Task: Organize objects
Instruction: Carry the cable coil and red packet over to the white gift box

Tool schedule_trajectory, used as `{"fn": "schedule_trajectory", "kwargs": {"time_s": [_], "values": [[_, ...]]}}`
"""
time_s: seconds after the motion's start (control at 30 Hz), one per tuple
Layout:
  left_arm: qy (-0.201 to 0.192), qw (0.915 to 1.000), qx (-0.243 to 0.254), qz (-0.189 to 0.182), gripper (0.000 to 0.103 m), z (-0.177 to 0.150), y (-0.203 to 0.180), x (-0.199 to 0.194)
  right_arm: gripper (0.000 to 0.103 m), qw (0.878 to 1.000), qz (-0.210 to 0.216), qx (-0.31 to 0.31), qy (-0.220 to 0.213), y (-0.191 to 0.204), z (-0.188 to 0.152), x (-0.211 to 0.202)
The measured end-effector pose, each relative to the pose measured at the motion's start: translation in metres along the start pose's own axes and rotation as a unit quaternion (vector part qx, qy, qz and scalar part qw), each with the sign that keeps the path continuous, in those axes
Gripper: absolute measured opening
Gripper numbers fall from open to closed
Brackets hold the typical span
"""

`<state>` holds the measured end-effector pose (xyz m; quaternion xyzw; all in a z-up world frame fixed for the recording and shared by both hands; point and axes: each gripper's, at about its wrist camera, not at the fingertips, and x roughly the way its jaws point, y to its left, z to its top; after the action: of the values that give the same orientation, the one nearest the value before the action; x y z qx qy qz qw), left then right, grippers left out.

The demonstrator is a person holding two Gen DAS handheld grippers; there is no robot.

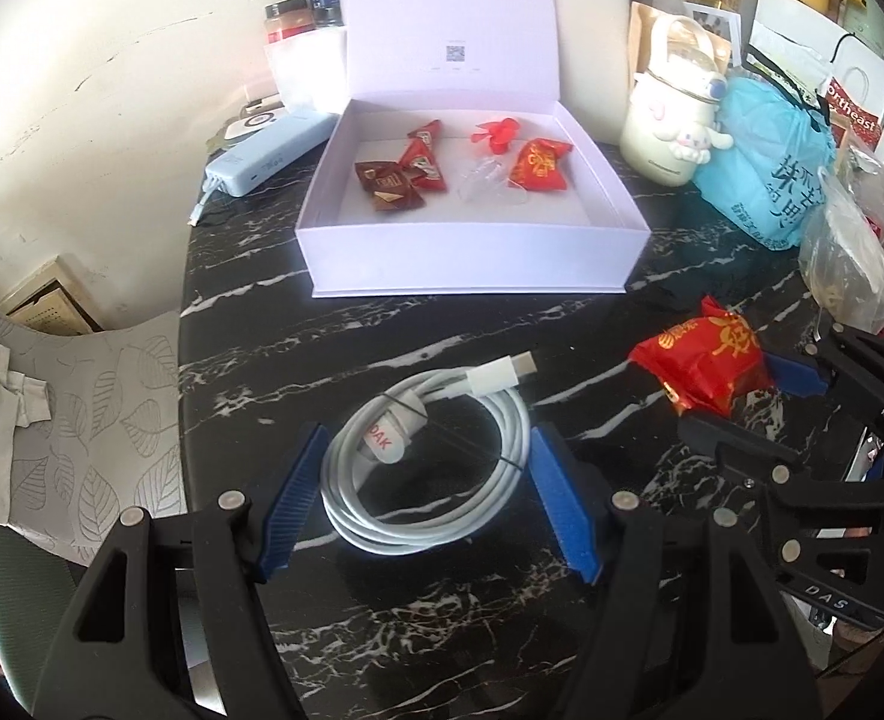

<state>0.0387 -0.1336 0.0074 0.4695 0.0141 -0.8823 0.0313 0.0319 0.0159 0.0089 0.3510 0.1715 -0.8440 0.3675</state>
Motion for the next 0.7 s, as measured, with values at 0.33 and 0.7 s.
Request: {"fn": "schedule_trajectory", "kwargs": {"time_s": [0.33, 0.7], "values": [[-0.005, 1.0, -0.002, 0.0, 0.068, 0.031, 0.013, 0.004, 0.043, 1.0, -0.005, -0.008, -0.001, -0.01, 0.032, 0.008], [-0.007, 1.0, 0.005, 0.0, 0.068, 0.069, 0.015, 0.019, 0.043, 1.0, -0.008, -0.013, 0.0, -0.03, 0.062, 0.022]]}}
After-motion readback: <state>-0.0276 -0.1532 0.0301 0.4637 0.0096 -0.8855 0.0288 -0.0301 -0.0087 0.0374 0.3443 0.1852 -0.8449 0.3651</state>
